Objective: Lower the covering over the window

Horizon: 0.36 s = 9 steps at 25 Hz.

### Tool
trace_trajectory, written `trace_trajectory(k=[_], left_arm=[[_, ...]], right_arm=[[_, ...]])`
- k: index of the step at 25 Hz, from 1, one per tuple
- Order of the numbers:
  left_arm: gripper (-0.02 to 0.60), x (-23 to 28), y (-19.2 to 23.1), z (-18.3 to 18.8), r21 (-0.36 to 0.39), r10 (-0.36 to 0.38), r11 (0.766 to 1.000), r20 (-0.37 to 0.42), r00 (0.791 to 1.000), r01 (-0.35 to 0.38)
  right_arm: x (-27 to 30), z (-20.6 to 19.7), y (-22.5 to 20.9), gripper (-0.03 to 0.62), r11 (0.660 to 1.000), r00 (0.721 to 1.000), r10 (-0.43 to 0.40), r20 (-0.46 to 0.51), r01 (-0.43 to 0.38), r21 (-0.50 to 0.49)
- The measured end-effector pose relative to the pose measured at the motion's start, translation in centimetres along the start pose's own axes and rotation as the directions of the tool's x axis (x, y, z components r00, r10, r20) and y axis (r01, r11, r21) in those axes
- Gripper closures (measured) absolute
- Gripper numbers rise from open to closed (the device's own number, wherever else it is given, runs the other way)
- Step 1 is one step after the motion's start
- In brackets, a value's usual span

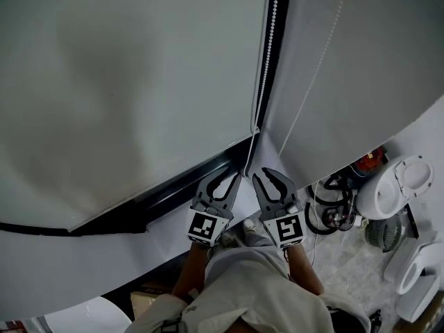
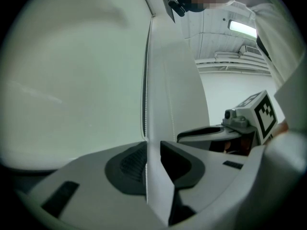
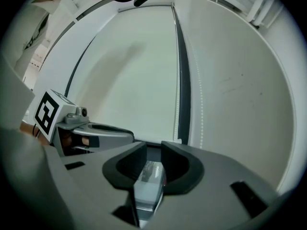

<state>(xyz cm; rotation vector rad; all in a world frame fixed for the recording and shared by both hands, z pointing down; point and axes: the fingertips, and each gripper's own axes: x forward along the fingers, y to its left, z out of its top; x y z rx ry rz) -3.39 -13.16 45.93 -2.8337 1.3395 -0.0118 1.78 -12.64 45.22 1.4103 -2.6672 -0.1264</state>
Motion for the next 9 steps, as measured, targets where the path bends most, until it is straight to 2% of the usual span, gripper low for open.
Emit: trace_trajectory(k=[9], left_arm=[[0.502, 0.9, -0.5, 0.9, 0.007, -0.023, 1.0, 0.008, 1.0, 0.023]], right_arm=[[-0.3, 1.3, -0.9, 0.51, 0.999, 0.999, -0.03, 0.021, 0.031, -0.013]])
